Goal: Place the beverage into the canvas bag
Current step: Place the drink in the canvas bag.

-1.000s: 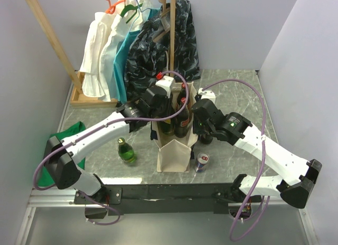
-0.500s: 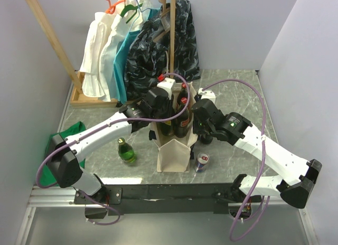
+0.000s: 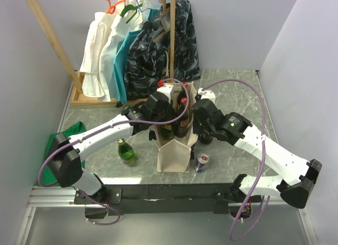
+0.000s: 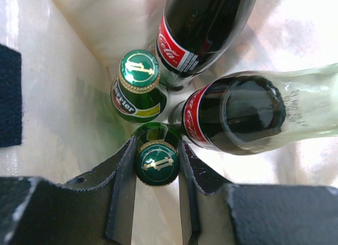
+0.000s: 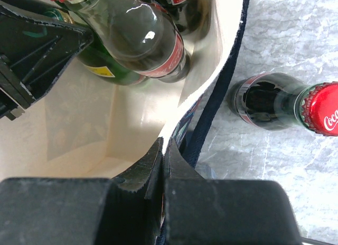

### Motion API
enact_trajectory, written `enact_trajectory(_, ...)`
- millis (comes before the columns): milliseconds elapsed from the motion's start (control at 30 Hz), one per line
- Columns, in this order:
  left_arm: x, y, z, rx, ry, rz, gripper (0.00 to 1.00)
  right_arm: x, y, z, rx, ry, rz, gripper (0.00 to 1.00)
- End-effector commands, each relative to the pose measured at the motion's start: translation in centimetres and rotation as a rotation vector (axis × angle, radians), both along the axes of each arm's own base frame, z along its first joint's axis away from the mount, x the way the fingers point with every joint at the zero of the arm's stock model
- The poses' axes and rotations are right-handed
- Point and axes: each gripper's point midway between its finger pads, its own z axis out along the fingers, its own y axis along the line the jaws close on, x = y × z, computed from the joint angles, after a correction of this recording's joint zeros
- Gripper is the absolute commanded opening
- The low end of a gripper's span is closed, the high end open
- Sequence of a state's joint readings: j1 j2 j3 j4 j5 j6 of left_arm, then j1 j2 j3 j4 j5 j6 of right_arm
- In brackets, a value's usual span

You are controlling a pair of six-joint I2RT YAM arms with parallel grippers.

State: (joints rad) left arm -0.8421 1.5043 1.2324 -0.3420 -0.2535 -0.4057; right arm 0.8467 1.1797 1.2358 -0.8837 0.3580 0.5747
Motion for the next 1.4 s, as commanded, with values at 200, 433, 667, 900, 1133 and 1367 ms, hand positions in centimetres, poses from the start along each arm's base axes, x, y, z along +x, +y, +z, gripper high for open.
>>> enact_trajectory(200,1.2,-1.9,3.8,-0.136,-0.094,0.012,0.01,0.4,-0.4,0.5,-0.014,-0.033,-0.008,0.00)
enact_trajectory(433,1.3,-1.6,2.6,-0.099,-0.071,0.039,0.01,0.4,-0.3,0.3,-0.012,-0.028,-0.004,0.00)
enact_trajectory(667,1.3,-1.5,2.1,-0.093,-0.061,0.048,0.01,0.3,-0.3,0.4,-0.010,-0.030,-0.005,0.00)
enact_trajectory(900,1.3,-1.4,1.9,-0.084,-0.054,0.055,0.08,0.3,-0.3,0.3,-0.014,-0.028,-0.005,0.00)
enact_trajectory(1133,1.3,-1.0,2.5,-0.087,-0.076,0.062,0.34,0.4,-0.1,0.3,-0.010,-0.028,0.000,0.00)
enact_trajectory(1367,1.4,-0.7,3.0,-0.084,-0.096,0.071,0.45,0.4,0.0,0.3,-0.009,-0.027,0.006,0.00)
